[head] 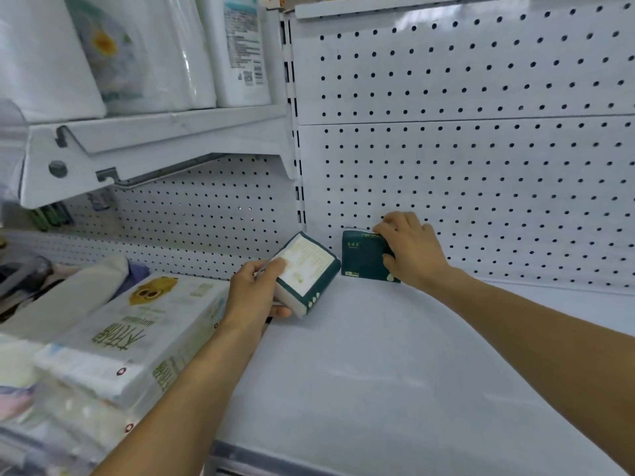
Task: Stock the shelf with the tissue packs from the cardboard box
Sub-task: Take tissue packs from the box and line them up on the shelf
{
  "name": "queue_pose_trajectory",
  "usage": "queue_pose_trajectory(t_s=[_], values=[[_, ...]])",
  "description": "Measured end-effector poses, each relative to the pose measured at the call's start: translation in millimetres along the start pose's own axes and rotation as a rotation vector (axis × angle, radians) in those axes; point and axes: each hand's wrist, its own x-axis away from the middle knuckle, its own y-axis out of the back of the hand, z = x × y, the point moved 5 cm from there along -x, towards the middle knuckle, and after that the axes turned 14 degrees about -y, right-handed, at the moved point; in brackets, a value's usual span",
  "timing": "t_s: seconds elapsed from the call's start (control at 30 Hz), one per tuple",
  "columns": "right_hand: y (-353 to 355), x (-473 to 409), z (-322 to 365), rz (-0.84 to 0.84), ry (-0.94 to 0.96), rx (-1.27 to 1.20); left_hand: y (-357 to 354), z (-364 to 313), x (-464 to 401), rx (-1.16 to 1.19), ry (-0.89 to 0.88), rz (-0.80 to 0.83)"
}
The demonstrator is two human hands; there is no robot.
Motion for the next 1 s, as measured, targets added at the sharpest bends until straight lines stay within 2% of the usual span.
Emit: queue_pose_trajectory(t_s=[0.07,0.1,0.17,0.23,0.27,0.33,0.43,0.5,0.7,0.8,0.87,0.93,1.0], values=[[9,9,7,-0.048,0.061,-0.083,-3,-1,-1,0.028,0.017,0.003],[14,16,15,-0.051,0.157,-0.135,-6,-3,-1,0.041,0.025,0.005],[22,35,33,-0.005,0.371,-0.214,-13,-9,0,0.067,0.043,0.020],[27,51,44,0.032,0.439,-0.372,-22,-18,5,0.108,0.069,0.084],[32,55,44,0.044,0.389,-0.498,-27,-22,10,0.125,0.090,0.135],[41,56,36,0.128,0.172,-0.745,-31,-26,16,0.126,0.142,0.209],[53,55,22,0.325,-0.183,-1.056,-29,-26,17,0.067,0.153,0.219],[59,58,14,0.430,-0.326,-1.180,-32,-27,19,0.075,0.127,0.235],[66,67,3,0.478,-0.378,-1.177,-55,-34,32,0.065,0.023,0.354],[67,71,1,0.504,-0.399,-1.292,-69,-36,43,0.040,-0.034,0.520],[63,77,0,0.580,-0.426,-1.361,-78,-35,47,0.101,-0.037,0.555],[58,83,-4,0.606,-0.427,-1.267,-82,-39,44,0.173,-0.045,0.487],[59,86,-16,0.497,-0.402,-1.050,-82,-44,38,0.084,-0.125,0.439]])
